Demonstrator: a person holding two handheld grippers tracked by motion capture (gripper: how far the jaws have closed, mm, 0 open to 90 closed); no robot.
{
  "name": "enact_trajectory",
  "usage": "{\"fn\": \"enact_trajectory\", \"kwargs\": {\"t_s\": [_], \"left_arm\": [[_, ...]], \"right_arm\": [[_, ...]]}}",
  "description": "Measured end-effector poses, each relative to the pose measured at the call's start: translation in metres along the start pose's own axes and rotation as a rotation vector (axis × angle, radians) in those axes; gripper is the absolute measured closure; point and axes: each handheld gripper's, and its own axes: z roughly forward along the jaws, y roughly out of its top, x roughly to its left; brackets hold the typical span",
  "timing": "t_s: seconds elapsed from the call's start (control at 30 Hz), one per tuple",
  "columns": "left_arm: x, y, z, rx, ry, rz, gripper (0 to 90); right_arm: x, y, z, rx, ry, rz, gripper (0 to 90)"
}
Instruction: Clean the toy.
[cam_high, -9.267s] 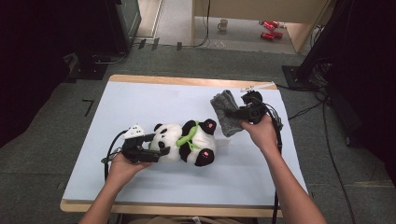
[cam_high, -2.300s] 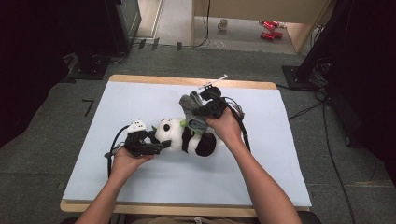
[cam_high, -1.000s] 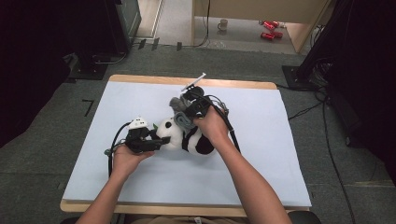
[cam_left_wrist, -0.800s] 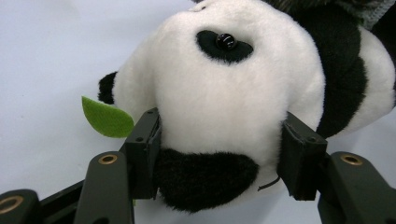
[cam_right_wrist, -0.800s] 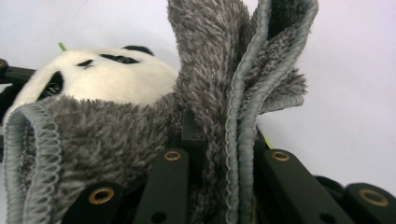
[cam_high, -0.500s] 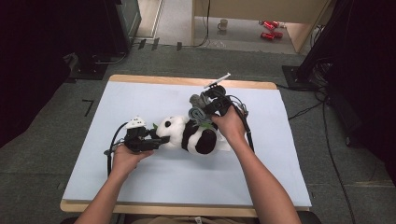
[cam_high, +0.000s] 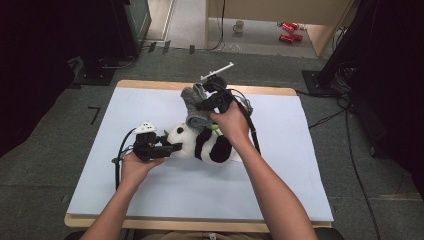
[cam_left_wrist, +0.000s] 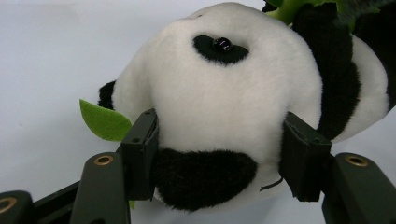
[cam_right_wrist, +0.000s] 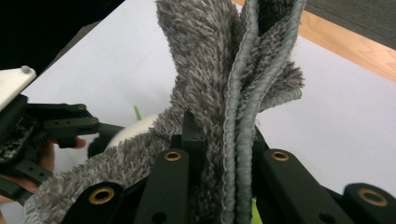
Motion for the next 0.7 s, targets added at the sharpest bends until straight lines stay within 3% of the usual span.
{"fn": "enact_trajectory", "kwargs": {"t_s": [0.13, 0.37, 0.43, 0.53, 0.7], "left_arm": [[0.0, 0.002, 0.001, -0.011, 0.005, -0.01, 39.2], [-0.002, 0.004, 0.003, -0.027, 0.02, -0.014, 39.2], [-0.002, 0.004, 0.003, -0.014, 0.027, -0.024, 39.2], [-0.002, 0.004, 0.004, -0.013, 0.025, -0.023, 39.2], [-0.004, 0.002, 0.006, -0.011, 0.031, -0.005, 40.2]], "right_arm": [[0.017, 0.006, 0.02, 0.02, 0.041, -0.016, 79.2], [0.036, -0.002, 0.051, 0.086, 0.062, -0.054, 79.1], [0.039, -0.01, 0.062, 0.093, 0.052, -0.06, 78.9], [0.036, -0.014, 0.064, 0.086, 0.057, -0.056, 78.8], [0.03, -0.018, 0.059, 0.113, 0.004, -0.122, 78.6]]}}
